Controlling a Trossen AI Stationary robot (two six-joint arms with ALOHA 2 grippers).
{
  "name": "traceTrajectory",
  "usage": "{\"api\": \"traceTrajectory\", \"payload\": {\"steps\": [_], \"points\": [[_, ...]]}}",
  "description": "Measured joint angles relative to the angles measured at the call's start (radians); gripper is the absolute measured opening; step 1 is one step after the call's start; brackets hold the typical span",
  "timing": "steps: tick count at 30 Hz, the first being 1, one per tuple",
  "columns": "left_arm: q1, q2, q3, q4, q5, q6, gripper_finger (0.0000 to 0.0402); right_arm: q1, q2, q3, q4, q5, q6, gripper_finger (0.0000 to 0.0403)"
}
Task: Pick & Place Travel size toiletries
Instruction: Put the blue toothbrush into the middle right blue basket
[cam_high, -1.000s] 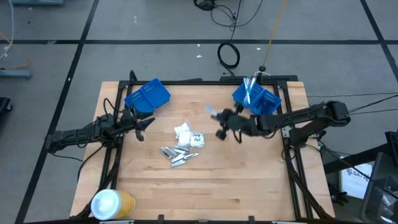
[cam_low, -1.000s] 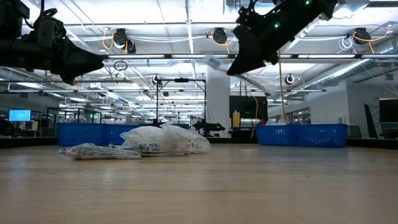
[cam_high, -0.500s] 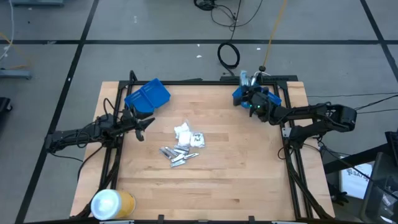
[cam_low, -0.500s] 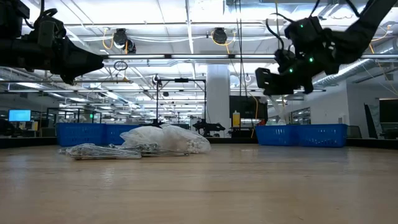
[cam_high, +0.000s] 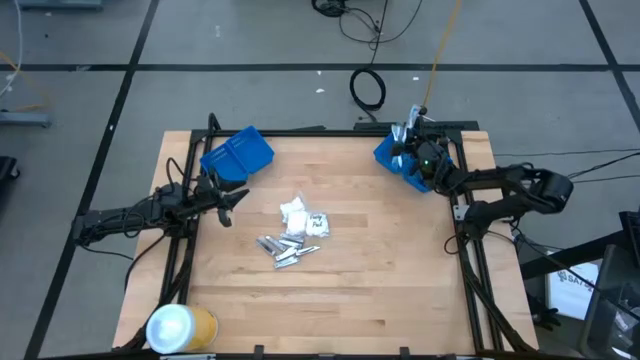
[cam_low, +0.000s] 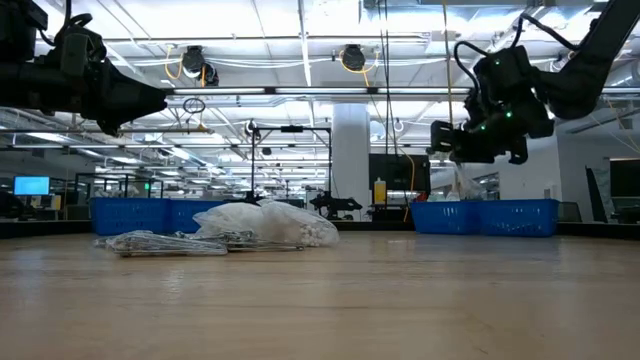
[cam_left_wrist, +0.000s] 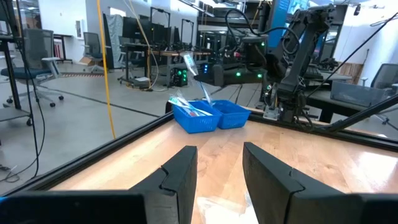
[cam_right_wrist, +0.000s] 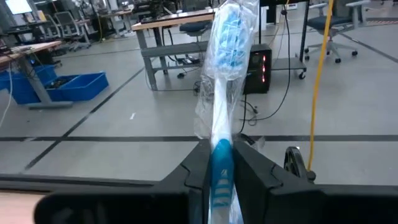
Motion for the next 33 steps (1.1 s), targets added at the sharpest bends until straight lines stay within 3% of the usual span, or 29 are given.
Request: {"api": "traceTrajectory", "payload": {"steps": [14,25,33], "points": [[0.0,0.0,0.0,0.0,0.0,0.0,0.0127,-0.051,0.278,0.0,0.24,0.002,0.0,0.0039],[0.0,0.0,0.0,0.0,0.0,0.0,0.0127,-0.03,0.301,0.0,0.228,-0.002,-0.008,0.0049],[0.0,0.0,0.0,0.0,0.0,0.0,0.0127,-0.03,0.301,0.0,0.196,0.0,-0.007,0.0103]]}}
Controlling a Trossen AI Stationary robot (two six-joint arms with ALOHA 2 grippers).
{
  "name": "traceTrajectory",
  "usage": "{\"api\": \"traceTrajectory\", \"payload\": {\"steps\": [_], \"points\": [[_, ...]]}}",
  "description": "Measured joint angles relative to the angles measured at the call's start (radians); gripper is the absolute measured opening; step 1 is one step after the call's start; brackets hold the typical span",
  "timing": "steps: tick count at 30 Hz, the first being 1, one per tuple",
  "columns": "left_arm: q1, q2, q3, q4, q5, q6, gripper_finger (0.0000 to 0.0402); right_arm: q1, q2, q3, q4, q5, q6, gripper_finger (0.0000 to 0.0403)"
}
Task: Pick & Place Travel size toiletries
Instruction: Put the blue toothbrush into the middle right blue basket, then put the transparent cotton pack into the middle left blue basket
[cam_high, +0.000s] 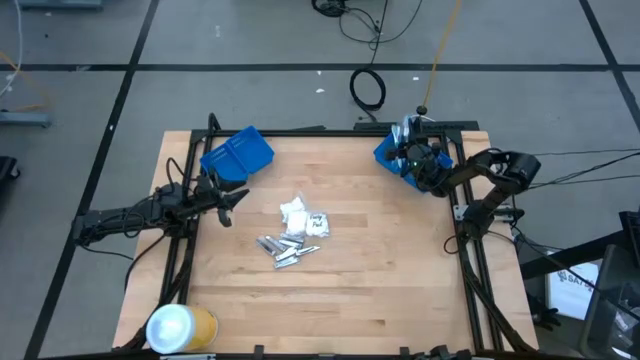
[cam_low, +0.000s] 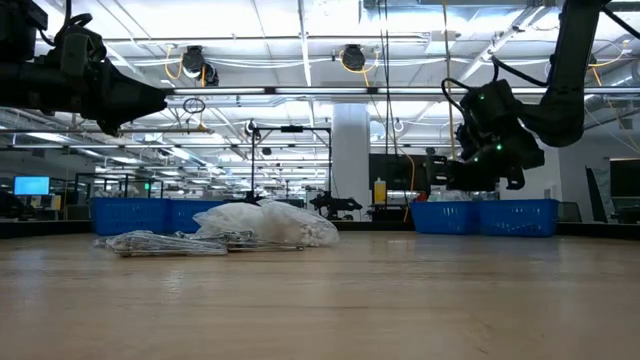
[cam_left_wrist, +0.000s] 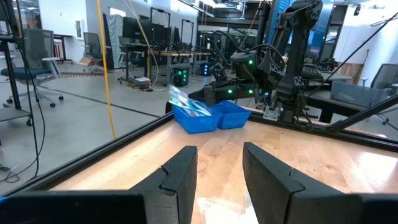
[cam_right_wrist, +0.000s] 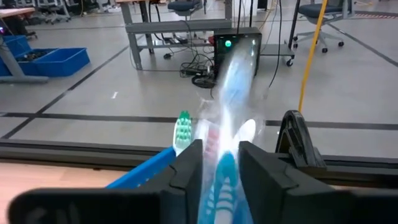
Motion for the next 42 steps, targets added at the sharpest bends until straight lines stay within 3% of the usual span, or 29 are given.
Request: {"api": "traceTrajectory", "payload": {"steps": [10,17,22,27,34,36,40,42], "points": [[0.0,0.0,0.0,0.0,0.0,0.0,0.0127,0.061,-0.067,0.0,-0.001,0.002,-0.002,0.0177],[0.0,0.0,0.0,0.0,0.0,0.0,0.0127,0.17,-0.279,0.0,-0.001,0.002,-0.093,0.0192],[0.0,0.0,0.0,0.0,0.0,0.0,0.0127,0.31,-0.459,0.0,-0.063,-0.011,-0.111,0.0188],[-0.001,0.0,0.0,0.0,0.0,0.0,0.0127,0.472,-0.607,0.0,-0.143,-0.127,-0.143,0.0186],[0.0,0.0,0.0,0.0,0.0,0.0,0.0127,0.667,-0.734,0.0,-0.309,-0.478,-0.197,0.0182],[0.0,0.0,0.0,0.0,0.0,0.0,0.0127,0.707,-0.767,0.0,-0.355,-0.492,-0.236,0.018],[0.0,0.0,0.0,0.0,0.0,0.0,0.0127,0.752,-0.875,0.0,-0.418,-0.385,-0.33,0.0174],[0.0,0.0,0.0,0.0,0.0,0.0,0.0127,0.766,-0.938,0.0,-0.484,-0.393,-0.345,0.0172]]}}
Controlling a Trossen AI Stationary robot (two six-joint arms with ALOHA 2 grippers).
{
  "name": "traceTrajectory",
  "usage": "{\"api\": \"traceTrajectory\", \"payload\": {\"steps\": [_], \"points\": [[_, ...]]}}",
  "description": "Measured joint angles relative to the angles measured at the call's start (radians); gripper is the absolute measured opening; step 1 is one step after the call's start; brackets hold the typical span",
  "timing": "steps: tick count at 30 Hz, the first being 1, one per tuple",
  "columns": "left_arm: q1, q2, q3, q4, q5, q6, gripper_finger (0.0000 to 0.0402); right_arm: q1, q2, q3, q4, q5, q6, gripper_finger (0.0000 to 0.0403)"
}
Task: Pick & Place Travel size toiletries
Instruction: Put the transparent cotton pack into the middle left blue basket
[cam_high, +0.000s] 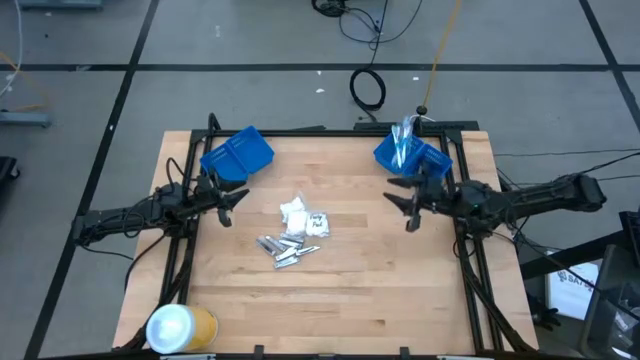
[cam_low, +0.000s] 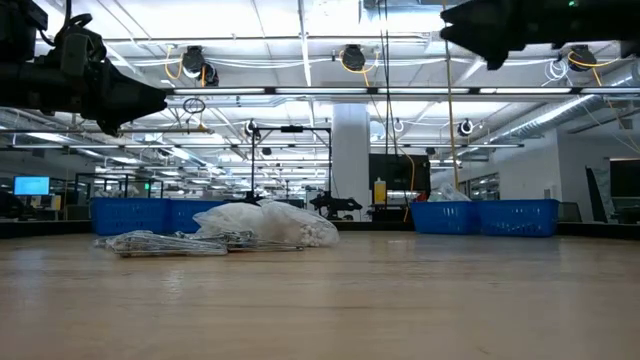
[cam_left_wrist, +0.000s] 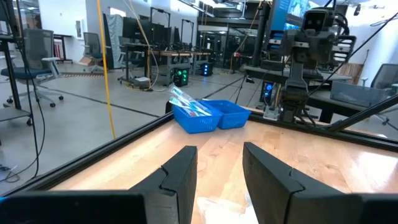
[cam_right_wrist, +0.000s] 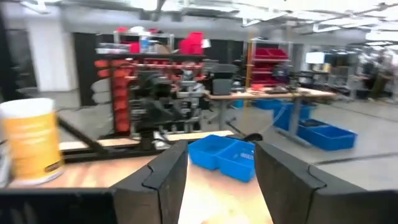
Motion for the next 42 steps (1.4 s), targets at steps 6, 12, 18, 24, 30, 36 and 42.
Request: {"api": "traceTrajectory", "payload": {"steps": [6,12,18,24,30,36,42], "points": [[0.0,0.0,0.0,0.0,0.0,0.0,0.0127,0.028,-0.124,0.0,-0.205,-0.026,0.011,0.0173],[0.0,0.0,0.0,0.0,0.0,0.0,0.0127,0.054,-0.243,0.0,-0.268,-0.026,-0.042,0.0166],[0.0,0.0,0.0,0.0,0.0,0.0,0.0127,0.089,-0.372,0.0,-0.406,-0.028,-0.041,0.0158],[0.0,0.0,0.0,0.013,0.0,-0.001,0.0127,0.117,-0.459,0.0,-0.482,-0.116,-0.044,0.0156],[0.0,0.0,0.0,0.013,0.049,-0.269,0.0127,0.118,-0.516,0.0,-0.577,-0.131,-0.041,0.0155],[0.0,0.0,0.0,0.008,0.052,-0.262,0.0127,0.118,-0.55,-0.056,-0.552,-0.13,-0.044,0.015],[0.001,0.0,0.0,0.007,0.097,-0.358,0.0127,0.118,-0.625,-0.077,-0.549,-0.129,-0.024,0.0148]]}}
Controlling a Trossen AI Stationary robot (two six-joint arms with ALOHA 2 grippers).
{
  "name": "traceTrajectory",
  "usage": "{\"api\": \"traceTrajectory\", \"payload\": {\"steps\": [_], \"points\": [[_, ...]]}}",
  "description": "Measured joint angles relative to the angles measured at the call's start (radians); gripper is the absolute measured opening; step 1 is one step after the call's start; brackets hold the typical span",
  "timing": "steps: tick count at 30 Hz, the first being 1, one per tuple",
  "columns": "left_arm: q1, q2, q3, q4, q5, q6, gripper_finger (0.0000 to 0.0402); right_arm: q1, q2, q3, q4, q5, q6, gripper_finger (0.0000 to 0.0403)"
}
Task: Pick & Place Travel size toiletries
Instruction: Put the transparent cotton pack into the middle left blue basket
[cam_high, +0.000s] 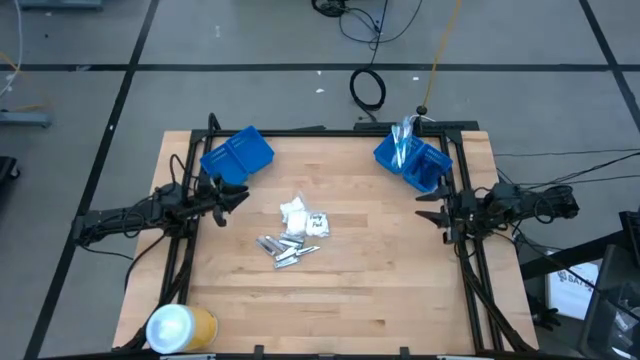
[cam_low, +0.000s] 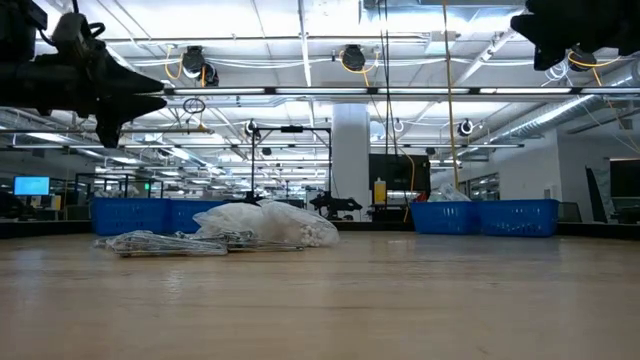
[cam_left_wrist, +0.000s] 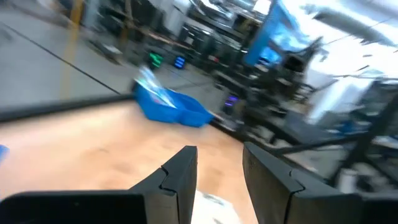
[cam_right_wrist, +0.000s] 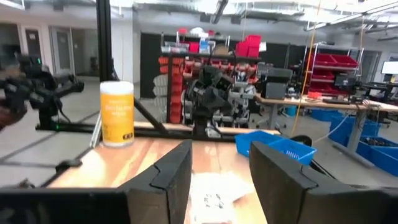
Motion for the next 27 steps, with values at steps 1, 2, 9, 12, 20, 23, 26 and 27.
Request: {"api": "traceTrajectory", "payload": {"steps": [1,2,9,12,20,23,26,27], "points": [[0.0,0.0,0.0,0.001,0.038,-0.026,0.0127,0.0,-0.014,0.0,0.0,0.0,0.002,0.0148],[0.0,0.0,0.0,0.001,0.077,-0.049,0.0127,0.0,-0.026,0.0,0.0,0.0,0.002,0.0148],[-0.068,0.098,0.0,0.137,0.072,-0.208,0.0128,0.0,-0.058,0.0,-0.03,0.0,0.002,0.0144],[-0.13,0.218,0.0,0.301,0.013,-0.17,0.0139,0.0,-0.058,0.0,-0.03,0.0,0.006,0.0144],[-0.28,0.665,0.184,0.453,-0.138,-0.05,0.0234,0.0,-0.058,-0.041,0.008,0.06,0.011,0.0143],[-0.298,0.84,0.309,0.352,-0.142,-0.022,0.0258,-0.001,-0.058,-0.043,0.028,0.085,0.011,0.0144],[-0.287,0.996,0.439,0.198,-0.176,-0.002,0.0265,-0.001,-0.058,-0.043,0.041,0.08,0.011,0.0142],[-0.28,1.041,0.482,0.141,-0.194,-0.004,0.0265,-0.001,-0.058,-0.043,0.04,0.08,0.011,0.0141]]}}
